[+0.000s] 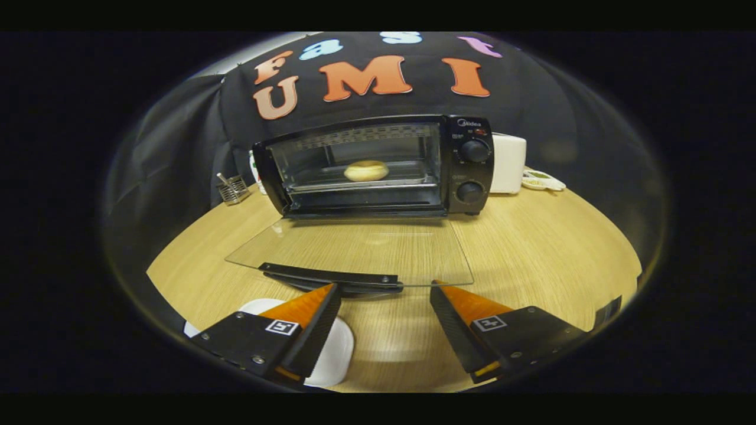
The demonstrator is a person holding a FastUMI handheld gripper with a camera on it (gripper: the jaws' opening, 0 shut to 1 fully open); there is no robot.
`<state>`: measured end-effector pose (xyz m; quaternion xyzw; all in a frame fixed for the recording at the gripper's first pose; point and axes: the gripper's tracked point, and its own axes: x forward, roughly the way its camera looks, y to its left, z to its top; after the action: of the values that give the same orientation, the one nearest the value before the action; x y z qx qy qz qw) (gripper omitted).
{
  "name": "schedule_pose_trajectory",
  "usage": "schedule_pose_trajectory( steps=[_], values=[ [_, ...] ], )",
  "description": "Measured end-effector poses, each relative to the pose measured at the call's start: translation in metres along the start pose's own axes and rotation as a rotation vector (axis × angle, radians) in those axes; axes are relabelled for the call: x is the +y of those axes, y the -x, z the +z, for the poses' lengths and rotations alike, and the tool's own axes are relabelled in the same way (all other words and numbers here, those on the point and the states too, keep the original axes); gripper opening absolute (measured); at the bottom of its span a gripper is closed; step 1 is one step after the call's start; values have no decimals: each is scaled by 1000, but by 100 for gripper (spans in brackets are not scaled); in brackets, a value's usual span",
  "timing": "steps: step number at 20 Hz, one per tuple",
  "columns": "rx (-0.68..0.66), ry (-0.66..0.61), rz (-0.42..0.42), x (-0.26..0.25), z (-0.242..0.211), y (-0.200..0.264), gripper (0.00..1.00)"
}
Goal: Open the toaster oven, put the food inside, and close the toaster oven door.
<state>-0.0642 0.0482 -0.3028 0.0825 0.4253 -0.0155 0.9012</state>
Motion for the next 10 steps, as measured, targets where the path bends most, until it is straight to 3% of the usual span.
schedule_pose_trajectory(
  steps=[10],
  values=[
    [-183,-3,75,25,87,16,93]
  ],
)
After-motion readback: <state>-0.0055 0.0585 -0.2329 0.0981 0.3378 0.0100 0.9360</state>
